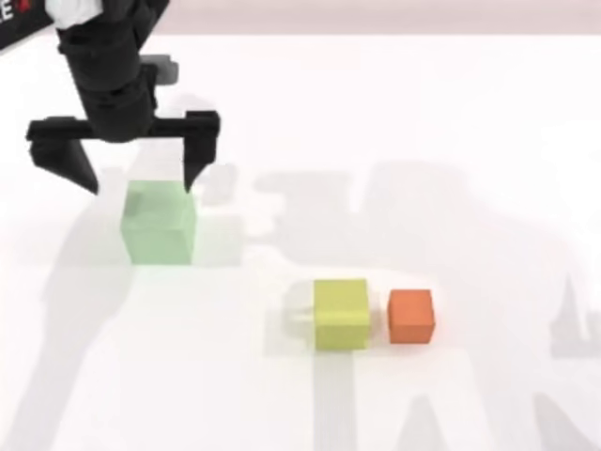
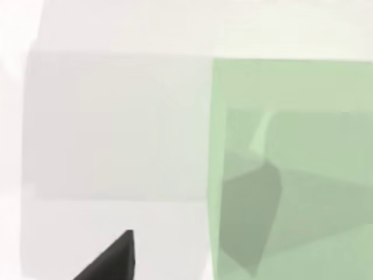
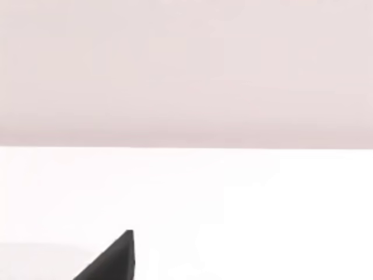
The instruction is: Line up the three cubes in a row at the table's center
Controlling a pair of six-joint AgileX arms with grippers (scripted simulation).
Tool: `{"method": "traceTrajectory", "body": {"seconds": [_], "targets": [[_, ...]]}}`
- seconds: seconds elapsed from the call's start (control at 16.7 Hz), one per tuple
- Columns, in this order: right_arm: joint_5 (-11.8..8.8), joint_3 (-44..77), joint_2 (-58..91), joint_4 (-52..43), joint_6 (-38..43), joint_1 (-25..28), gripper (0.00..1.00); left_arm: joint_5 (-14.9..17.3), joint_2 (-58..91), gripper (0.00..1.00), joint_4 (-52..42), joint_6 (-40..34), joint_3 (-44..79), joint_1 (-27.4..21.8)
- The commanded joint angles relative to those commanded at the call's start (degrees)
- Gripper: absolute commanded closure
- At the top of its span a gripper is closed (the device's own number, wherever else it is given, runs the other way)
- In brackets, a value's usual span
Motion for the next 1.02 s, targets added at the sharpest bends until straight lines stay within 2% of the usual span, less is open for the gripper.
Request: {"method": "traceTrajectory", "body": {"seconds": [0.42, 0.78, 1.02], "targets": [[0.0, 0.0, 0.0, 0.0, 0.0, 0.0, 0.0, 0.0, 4.2, 0.0, 14.9, 0.0, -10.3, -0.1], [0.0, 0.0, 0.0, 0.0, 0.0, 0.0, 0.0, 0.0, 4.9, 0.0, 16.8, 0.0, -11.8, -0.1], [0.0, 0.0, 0.0, 0.0, 0.0, 0.0, 0.0, 0.0, 4.9, 0.3, 16.8, 0.0, -11.8, -0.1]]}}
